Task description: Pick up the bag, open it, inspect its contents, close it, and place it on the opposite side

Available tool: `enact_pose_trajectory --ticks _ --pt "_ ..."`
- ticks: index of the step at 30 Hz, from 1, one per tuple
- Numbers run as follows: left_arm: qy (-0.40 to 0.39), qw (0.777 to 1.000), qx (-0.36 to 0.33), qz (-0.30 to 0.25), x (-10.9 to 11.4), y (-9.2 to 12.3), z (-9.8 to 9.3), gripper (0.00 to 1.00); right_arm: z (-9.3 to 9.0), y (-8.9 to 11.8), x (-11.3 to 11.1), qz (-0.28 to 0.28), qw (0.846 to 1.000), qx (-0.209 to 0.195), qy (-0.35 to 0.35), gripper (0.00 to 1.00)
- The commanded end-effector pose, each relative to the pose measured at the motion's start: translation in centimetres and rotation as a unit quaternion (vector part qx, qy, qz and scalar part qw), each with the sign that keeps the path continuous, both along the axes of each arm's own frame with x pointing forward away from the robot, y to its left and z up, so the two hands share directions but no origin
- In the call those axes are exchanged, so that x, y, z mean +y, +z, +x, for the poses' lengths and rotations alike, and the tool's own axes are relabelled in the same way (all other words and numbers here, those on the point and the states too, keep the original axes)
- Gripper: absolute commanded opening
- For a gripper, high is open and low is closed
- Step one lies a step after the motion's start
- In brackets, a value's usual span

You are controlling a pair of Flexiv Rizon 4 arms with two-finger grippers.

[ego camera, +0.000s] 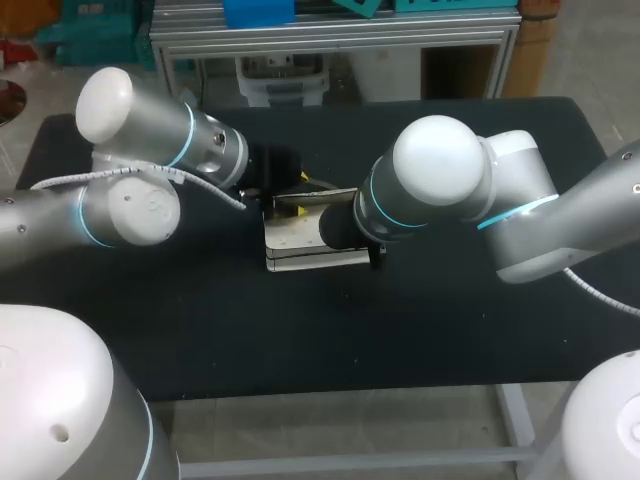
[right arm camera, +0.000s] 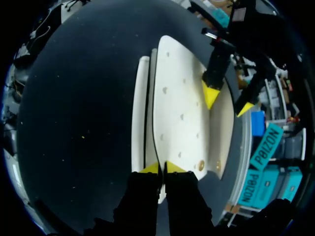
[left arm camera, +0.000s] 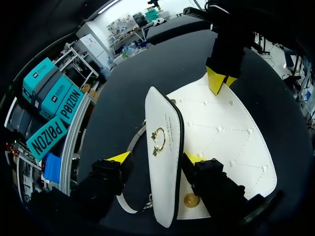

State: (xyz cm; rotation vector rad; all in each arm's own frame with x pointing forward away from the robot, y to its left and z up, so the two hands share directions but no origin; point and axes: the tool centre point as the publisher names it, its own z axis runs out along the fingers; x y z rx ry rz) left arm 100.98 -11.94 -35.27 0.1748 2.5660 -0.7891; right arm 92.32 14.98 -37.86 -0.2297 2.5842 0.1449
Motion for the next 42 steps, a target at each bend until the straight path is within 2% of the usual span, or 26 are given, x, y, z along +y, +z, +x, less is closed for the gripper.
enact_pose_trajectory --ticks 1,5,6,9,10,16,23,24,25,30,35,41,42 --pt "-0.003 1.000 0.016 -0.006 -0.1 -0.5 1.2 0.60 -0.1 -0.2 0.0 0.001 1.000 -0.002 0.000 0.00" --pt "-0.009 0.999 0.038 -0.013 0.0 -0.7 1.6 0.48 -0.1 -0.2 0.0 0.001 1.000 -0.002 0.000 0.00" --pt "-0.008 0.999 0.038 -0.011 0.0 -0.7 1.6 0.42 -0.1 -0.2 0.0 0.001 1.000 -0.002 0.000 0.00" --pt "-0.006 0.999 0.044 -0.010 0.0 -0.7 1.7 0.20 -0.1 -0.2 0.0 0.001 1.000 -0.002 0.000 0.00" --pt "-0.005 0.999 0.046 -0.009 0.0 -0.7 1.7 0.01 -0.1 -0.2 0.0 0.001 1.000 -0.002 0.000 0.00" --pt "-0.002 0.998 0.055 -0.008 0.1 -0.6 1.8 0.00 -0.1 -0.2 0.0 0.001 1.000 -0.002 0.000 0.00" --pt "-0.002 0.998 0.063 -0.017 0.2 0.8 1.5 0.00 -0.2 0.4 -0.1 0.008 1.000 0.011 0.010 0.02" --pt "-0.001 0.998 0.062 -0.017 0.1 1.1 1.5 0.00 -0.2 0.6 -0.1 0.008 1.000 0.016 0.013 0.40" --pt "0.001 0.998 0.061 -0.020 0.1 1.4 1.4 0.00 -0.2 0.8 -0.1 0.007 1.000 0.017 0.013 0.99" --pt "0.017 0.998 0.057 -0.023 0.0 3.0 1.3 0.00 -0.8 2.1 -0.2 0.002 1.000 0.019 0.017 1.00" --pt "0.034 0.998 0.047 -0.024 0.0 4.9 1.2 0.00 -2.0 4.3 -0.8 0.016 0.999 0.016 0.025 1.00" --pt "0.052 0.997 0.046 -0.021 -0.1 7.4 1.0 0.00 -2.6 6.8 -1.6 0.030 0.999 0.002 0.024 1.00" --pt "0.053 0.997 0.045 -0.021 -0.1 7.6 0.9 0.00 -2.6 7.1 -1.7 0.032 0.999 -0.002 0.024 0.90"
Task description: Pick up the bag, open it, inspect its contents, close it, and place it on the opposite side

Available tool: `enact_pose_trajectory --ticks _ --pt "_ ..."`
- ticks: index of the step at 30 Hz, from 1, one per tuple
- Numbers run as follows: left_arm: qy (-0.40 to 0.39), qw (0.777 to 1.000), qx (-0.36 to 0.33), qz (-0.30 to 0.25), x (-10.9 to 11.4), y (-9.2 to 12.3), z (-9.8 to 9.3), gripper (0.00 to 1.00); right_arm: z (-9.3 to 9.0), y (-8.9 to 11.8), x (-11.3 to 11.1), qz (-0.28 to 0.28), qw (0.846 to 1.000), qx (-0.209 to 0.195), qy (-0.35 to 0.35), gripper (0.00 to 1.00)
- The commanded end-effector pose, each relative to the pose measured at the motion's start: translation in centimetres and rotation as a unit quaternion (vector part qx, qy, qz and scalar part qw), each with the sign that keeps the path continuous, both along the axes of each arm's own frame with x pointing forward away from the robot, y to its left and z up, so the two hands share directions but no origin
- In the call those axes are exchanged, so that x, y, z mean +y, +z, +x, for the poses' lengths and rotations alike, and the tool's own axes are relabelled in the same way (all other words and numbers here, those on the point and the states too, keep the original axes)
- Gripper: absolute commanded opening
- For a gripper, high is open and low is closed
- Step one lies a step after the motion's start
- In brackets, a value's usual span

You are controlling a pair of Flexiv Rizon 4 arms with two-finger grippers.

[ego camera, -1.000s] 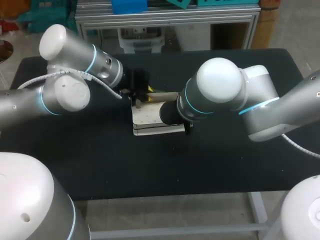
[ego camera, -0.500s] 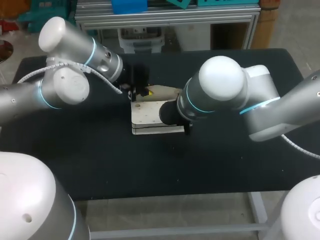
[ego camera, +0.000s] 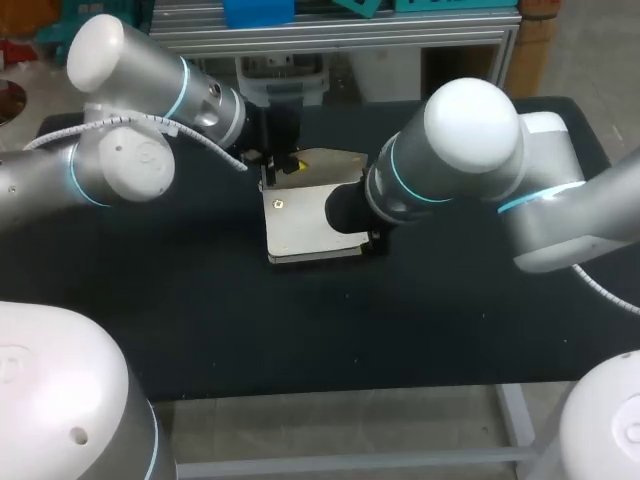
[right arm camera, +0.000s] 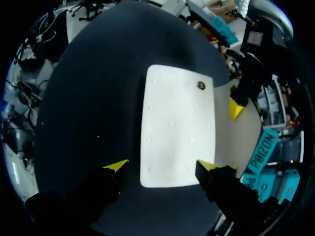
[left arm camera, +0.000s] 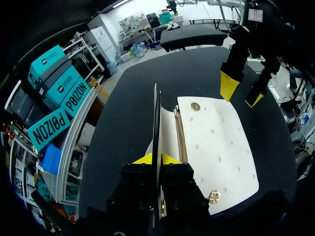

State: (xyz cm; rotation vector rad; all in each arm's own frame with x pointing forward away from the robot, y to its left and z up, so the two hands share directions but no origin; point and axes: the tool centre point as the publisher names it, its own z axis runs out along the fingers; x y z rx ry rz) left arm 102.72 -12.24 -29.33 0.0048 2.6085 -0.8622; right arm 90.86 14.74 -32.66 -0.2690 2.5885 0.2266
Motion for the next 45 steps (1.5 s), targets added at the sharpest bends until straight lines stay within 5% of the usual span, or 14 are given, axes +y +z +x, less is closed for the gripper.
enact_pose_trajectory --ticks 1,4,5,15,30,45 --pt "0.010 1.000 0.000 0.012 0.2 2.0 -1.0 0.00 -1.1 2.1 -1.5 0.008 1.000 -0.013 0.002 0.64" --pt "0.012 1.000 0.003 0.016 0.2 3.2 -1.4 0.00 -1.0 2.7 -1.7 0.010 1.000 -0.020 0.004 0.02" --pt "0.013 1.000 0.007 0.021 0.2 3.5 -1.6 0.00 -0.9 2.8 -1.7 0.010 1.000 -0.022 0.005 0.00" --pt "0.011 1.000 0.010 0.027 0.4 3.9 -1.8 0.00 -0.2 4.1 -2.6 0.020 0.999 -0.037 0.018 0.00" --pt "0.007 1.000 0.002 -0.004 -1.0 6.4 -4.3 0.00 3.9 6.0 -1.1 0.013 0.996 -0.079 0.034 0.00" --pt "0.007 1.000 0.005 -0.025 -1.8 7.1 -4.9 0.00 7.0 5.3 1.1 0.016 0.995 -0.084 0.048 0.00"
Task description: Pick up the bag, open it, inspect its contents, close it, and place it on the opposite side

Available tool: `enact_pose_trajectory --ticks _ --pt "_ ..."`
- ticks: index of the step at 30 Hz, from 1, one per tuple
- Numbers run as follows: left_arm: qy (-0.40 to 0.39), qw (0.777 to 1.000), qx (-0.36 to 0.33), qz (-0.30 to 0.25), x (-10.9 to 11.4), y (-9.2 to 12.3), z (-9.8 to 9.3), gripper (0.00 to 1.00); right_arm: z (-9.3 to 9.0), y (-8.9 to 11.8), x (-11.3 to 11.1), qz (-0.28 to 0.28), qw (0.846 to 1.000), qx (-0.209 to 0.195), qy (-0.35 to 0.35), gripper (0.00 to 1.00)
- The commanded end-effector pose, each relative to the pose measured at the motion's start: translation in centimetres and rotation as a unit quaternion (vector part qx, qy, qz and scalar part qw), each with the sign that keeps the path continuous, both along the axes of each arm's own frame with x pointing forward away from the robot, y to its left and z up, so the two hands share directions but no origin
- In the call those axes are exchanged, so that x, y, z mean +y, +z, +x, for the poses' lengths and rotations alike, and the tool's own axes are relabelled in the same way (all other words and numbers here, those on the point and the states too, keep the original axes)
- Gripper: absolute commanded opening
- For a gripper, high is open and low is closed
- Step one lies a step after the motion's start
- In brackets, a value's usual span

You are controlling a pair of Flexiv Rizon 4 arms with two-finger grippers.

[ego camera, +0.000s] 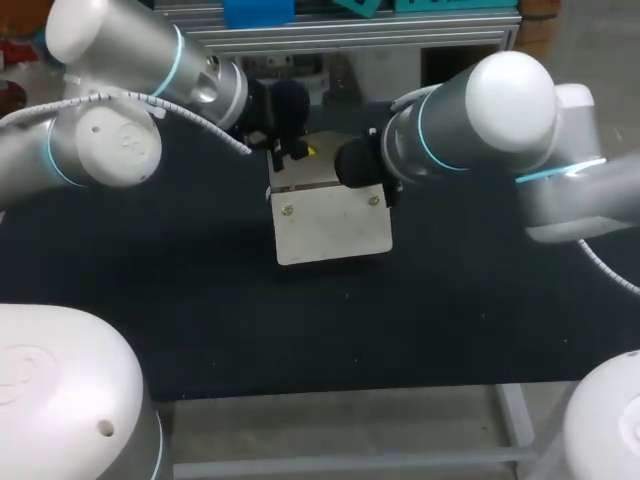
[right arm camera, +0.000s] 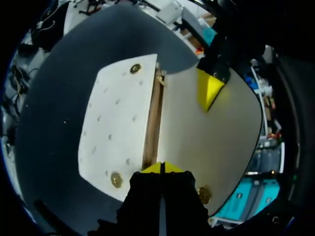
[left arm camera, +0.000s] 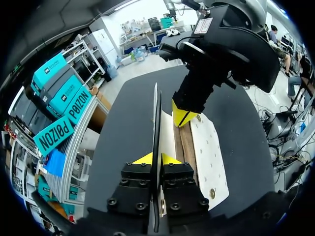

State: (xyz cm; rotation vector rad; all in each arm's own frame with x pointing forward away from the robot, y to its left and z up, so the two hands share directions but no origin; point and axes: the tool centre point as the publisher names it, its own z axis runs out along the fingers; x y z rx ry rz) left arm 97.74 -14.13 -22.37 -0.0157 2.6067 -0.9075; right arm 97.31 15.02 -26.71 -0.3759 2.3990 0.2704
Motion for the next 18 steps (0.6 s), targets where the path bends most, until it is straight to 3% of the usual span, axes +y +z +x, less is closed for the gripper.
enact_pose_trajectory --ticks 1,12,18 --pt "0.009 1.000 -0.001 -0.011 0.1 0.3 0.2 0.00 0.4 -0.9 0.9 -0.003 1.000 0.005 0.004 0.00" --pt "0.041 0.998 -0.007 -0.037 0.4 1.0 1.0 0.00 -2.7 -3.2 0.1 -0.009 0.999 0.038 -0.004 0.00" --pt "0.037 0.998 -0.013 -0.038 0.3 1.0 0.8 0.00 -3.5 -3.5 -0.4 -0.006 0.999 0.047 -0.009 0.00"
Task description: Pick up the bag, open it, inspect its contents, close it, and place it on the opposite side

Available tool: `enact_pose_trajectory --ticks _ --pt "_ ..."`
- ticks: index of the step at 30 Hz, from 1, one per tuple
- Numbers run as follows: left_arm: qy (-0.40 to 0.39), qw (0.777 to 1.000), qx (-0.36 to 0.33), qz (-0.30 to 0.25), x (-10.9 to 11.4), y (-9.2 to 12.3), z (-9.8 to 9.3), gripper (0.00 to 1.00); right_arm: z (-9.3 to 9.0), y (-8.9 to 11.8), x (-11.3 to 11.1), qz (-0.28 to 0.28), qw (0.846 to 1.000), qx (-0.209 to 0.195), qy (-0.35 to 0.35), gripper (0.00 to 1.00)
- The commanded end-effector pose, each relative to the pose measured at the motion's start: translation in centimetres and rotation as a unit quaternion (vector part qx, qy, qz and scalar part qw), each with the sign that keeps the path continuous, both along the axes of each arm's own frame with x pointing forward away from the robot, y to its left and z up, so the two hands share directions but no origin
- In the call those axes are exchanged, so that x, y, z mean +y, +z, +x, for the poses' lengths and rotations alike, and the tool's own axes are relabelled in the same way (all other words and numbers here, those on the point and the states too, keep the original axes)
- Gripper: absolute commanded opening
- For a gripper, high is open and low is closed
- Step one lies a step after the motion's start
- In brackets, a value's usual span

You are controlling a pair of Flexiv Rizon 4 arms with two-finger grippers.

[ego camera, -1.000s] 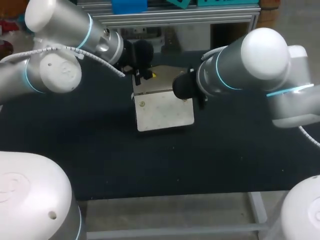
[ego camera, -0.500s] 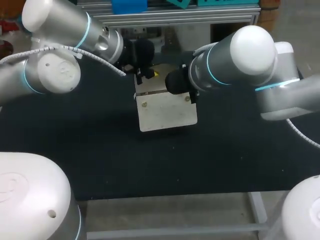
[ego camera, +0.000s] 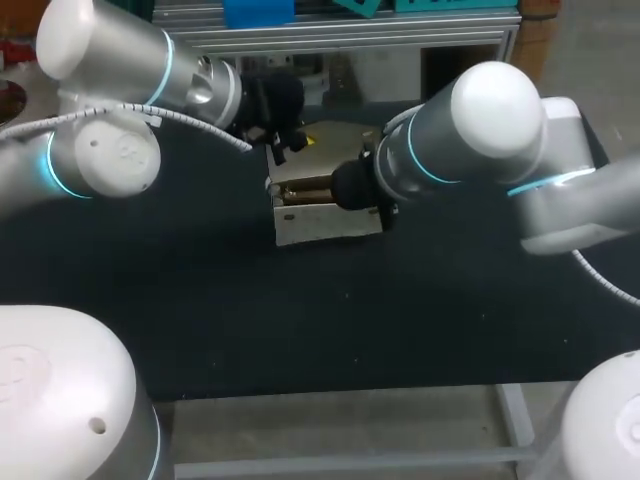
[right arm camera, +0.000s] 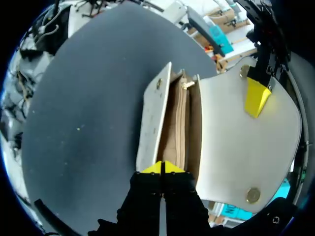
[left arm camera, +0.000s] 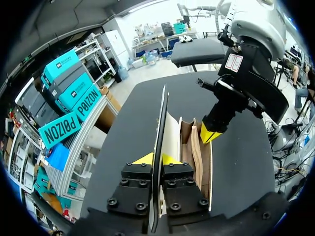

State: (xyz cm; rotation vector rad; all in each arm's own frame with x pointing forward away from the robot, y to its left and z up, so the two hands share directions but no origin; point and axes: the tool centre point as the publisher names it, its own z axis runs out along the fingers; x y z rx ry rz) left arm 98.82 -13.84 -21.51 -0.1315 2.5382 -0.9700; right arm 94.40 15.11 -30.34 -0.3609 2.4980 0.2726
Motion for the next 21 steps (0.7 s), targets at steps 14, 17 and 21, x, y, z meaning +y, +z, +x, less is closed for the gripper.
enact_pose_trajectory --ticks 14,17,21 --pt "-0.020 1.000 -0.011 0.014 -0.5 -0.3 -1.1 0.00 0.9 3.2 -0.3 0.010 0.998 -0.061 -0.010 0.00" --pt "-0.022 1.000 -0.012 0.014 -0.6 -0.3 -1.2 0.00 1.8 3.0 0.1 0.008 0.998 -0.062 -0.008 0.00" --pt "-0.024 1.000 -0.012 0.010 -0.6 -0.3 -1.2 0.00 2.8 2.3 0.6 0.003 0.999 -0.053 -0.004 0.00"
